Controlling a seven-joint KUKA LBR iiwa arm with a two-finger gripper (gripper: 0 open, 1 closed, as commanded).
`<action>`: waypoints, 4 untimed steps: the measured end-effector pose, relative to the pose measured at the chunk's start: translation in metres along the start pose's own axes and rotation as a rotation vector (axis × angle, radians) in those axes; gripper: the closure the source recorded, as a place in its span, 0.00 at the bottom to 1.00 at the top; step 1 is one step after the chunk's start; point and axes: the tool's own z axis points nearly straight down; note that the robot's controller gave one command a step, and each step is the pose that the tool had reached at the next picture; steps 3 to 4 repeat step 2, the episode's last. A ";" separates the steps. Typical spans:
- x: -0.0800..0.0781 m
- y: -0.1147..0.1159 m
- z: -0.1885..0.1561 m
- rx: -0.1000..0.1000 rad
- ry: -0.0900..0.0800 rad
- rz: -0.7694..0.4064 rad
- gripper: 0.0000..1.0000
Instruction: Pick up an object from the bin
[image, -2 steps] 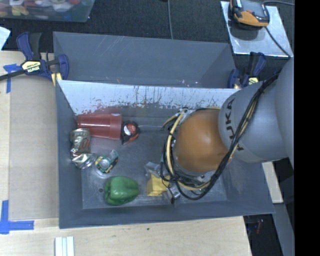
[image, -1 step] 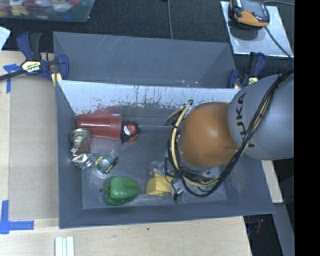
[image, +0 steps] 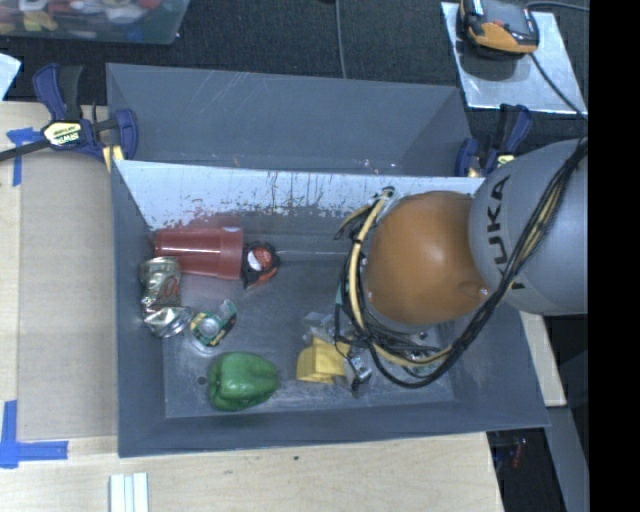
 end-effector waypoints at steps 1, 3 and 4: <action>0.000 0.000 -0.013 -0.001 0.001 0.001 1.00; -0.001 0.000 -0.029 0.000 -0.001 0.002 1.00; -0.001 0.000 -0.029 0.000 -0.001 0.002 1.00</action>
Offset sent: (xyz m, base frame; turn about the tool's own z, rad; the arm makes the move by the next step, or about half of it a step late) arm -0.0006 -0.0002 0.0135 0.0010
